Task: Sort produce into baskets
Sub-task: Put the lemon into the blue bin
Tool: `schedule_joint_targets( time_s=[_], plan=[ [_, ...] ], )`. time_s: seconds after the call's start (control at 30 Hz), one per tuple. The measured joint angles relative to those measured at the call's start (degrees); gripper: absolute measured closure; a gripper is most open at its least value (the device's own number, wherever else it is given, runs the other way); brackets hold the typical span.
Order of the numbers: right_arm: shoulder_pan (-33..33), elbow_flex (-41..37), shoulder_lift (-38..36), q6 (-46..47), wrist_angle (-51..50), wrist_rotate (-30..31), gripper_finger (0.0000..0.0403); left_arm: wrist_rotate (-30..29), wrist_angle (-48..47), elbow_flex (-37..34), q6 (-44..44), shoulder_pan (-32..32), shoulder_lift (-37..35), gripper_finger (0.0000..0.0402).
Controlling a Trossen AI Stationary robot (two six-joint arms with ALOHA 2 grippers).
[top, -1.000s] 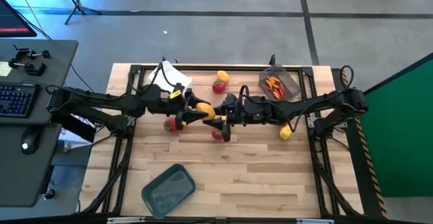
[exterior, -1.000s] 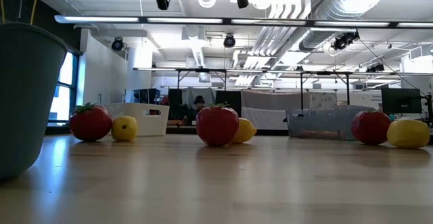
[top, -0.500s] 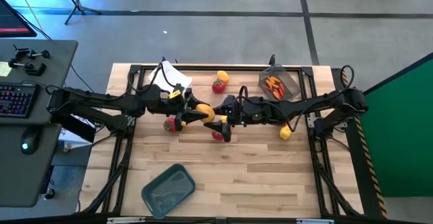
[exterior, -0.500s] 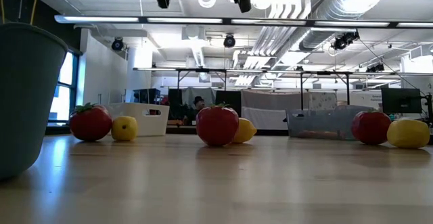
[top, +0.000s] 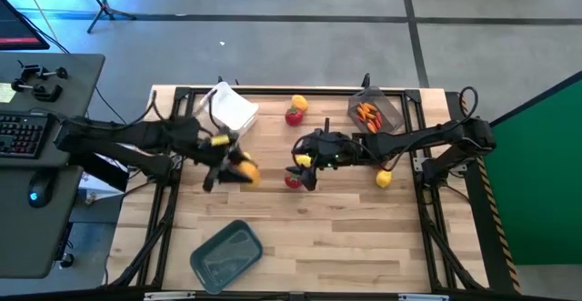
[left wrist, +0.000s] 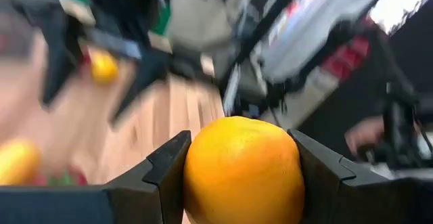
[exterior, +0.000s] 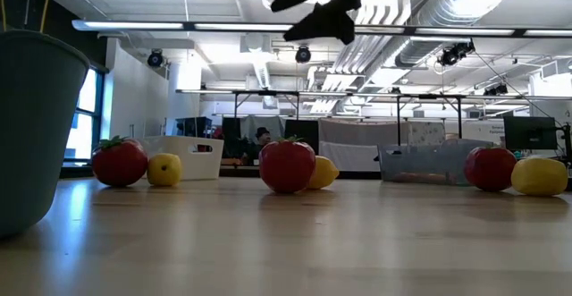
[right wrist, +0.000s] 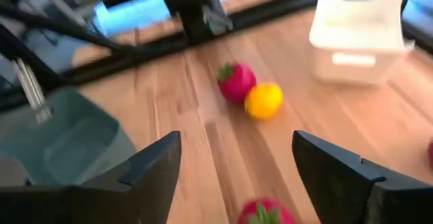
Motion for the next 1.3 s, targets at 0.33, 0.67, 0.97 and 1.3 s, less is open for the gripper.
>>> schedule_joint_targets(
  time_s=[0.33,0.67,0.97,1.3],
  plan=[
    [0.07,0.00,0.00,0.33,-2.10,0.26,0.0262,-4.96,-22.10,1.56,-16.52,-16.78,3.99,0.0218],
    [0.10,-0.20,0.00,-0.34,-3.28,0.21,0.0386,-2.50,-24.09,1.54,-24.81,-22.94,18.33,0.0219],
    [0.28,-0.22,0.00,-2.86,-4.94,-1.01,0.0397,2.04,-18.69,1.56,-26.28,-19.88,24.98,0.0218],
    [0.28,-0.22,0.00,-2.88,-5.81,-3.51,0.0402,2.91,-17.83,1.56,-25.88,-17.57,25.72,0.0197]
  ],
)
